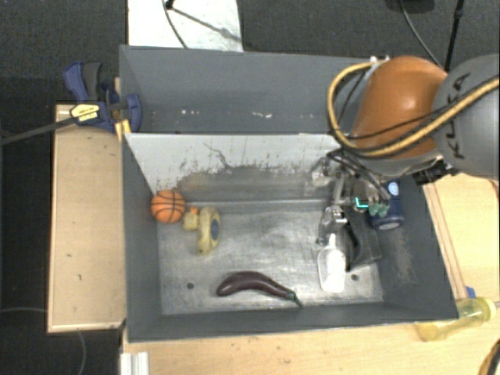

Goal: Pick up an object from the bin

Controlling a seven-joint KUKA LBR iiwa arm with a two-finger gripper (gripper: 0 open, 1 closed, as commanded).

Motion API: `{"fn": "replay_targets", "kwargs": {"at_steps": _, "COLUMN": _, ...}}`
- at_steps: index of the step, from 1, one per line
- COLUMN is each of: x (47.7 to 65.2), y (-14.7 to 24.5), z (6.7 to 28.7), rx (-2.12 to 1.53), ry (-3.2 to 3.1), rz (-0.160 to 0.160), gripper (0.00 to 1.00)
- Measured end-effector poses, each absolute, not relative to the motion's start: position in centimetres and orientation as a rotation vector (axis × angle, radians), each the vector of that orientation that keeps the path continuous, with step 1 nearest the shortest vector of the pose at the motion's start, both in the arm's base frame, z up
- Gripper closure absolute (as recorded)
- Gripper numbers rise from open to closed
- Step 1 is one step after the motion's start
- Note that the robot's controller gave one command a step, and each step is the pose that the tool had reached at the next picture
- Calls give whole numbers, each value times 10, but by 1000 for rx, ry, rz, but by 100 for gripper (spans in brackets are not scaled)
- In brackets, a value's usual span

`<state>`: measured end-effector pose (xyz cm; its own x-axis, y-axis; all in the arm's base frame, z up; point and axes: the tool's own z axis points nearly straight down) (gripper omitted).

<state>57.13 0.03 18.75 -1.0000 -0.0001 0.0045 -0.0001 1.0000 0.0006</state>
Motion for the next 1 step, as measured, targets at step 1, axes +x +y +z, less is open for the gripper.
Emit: {"fn": "replay_targets", "kwargs": {"at_steps": 1, "x": 573, "y": 0, "z": 192, "rx": 0, "ry": -3145, "rz": -1, "gripper": 0}}
